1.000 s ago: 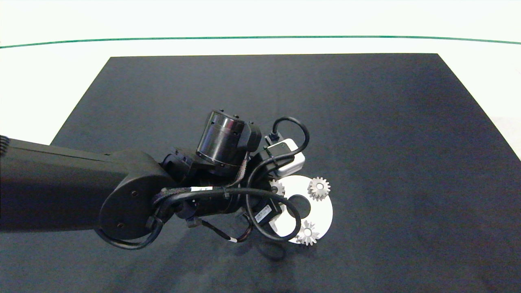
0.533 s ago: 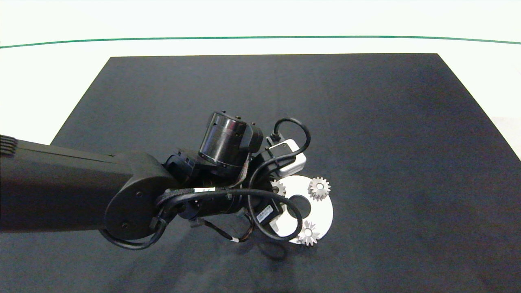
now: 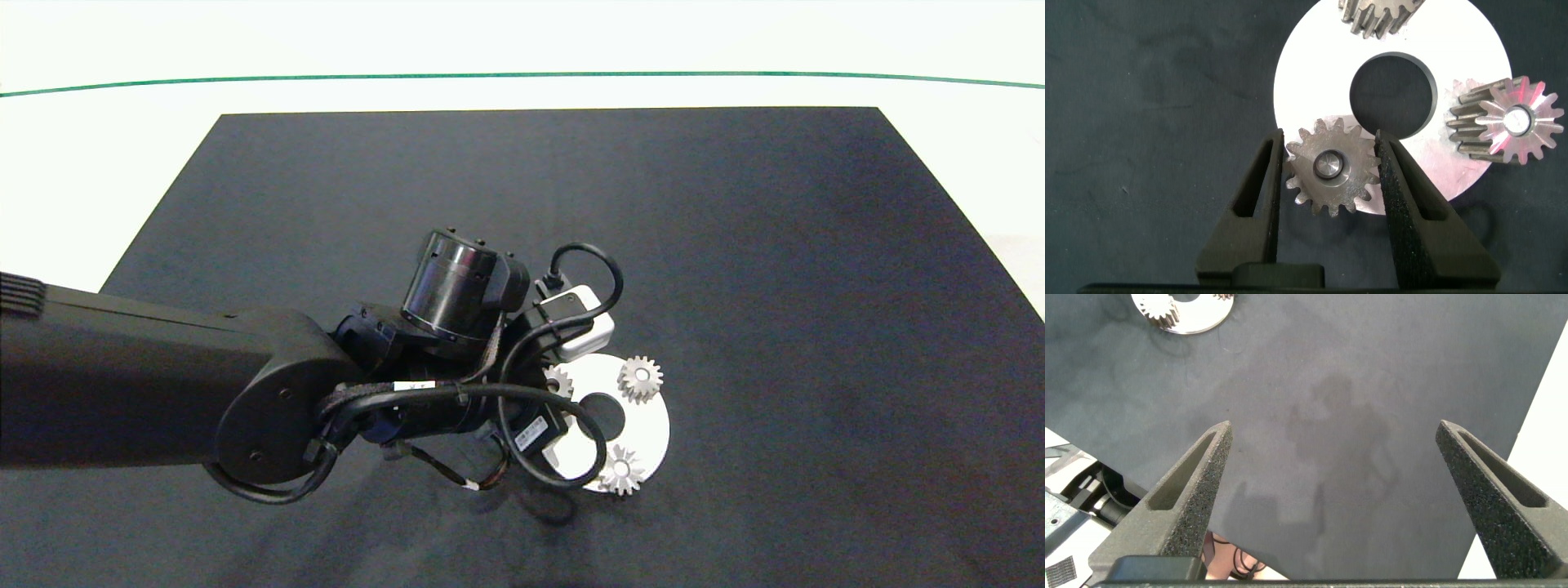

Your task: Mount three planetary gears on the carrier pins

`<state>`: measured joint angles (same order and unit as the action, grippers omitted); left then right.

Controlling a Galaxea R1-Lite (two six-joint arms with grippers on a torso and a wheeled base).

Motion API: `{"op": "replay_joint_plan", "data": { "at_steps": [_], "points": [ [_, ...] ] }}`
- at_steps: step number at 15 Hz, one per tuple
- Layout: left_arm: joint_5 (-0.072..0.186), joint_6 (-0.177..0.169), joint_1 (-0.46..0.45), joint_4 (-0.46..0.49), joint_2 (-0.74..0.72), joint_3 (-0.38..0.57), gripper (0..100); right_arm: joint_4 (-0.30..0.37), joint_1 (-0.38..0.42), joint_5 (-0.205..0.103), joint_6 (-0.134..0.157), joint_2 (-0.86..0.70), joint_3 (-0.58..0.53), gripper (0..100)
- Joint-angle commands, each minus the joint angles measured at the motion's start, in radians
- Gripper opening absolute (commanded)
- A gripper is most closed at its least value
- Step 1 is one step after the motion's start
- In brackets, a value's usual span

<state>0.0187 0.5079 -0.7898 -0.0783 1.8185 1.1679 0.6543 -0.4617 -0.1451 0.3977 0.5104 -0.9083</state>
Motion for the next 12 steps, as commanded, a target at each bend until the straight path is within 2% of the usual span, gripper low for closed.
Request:
{"op": "replay_joint_plan", "data": {
  "at_steps": [1,6,7,9,11,12],
  "points": [
    [0.0,0.0,-0.002,0.0,0.001,-0.002,100,0.004,0.0,-0.001,0.003,0.0,0.0,100],
    [-0.002,-0.005,0.001,0.0,0.001,-0.004,100,0.004,0.0,-0.001,0.003,0.003,0.005,100],
    [0.0,-0.014,0.003,0.002,-0.004,-0.008,100,0.004,0.0,0.001,-0.002,0.008,0.017,100],
    [0.0,-0.038,0.009,0.003,-0.022,-0.01,100,0.001,0.002,0.001,-0.031,0.03,0.031,100],
    [0.0,-0.058,0.055,0.005,-0.11,-0.053,100,-0.002,0.006,0.002,-0.046,0.066,0.029,100],
    [0.003,-0.08,0.087,0.006,-0.156,-0.074,100,-0.002,0.021,0.001,-0.049,0.071,0.029,100]
  ]
}}
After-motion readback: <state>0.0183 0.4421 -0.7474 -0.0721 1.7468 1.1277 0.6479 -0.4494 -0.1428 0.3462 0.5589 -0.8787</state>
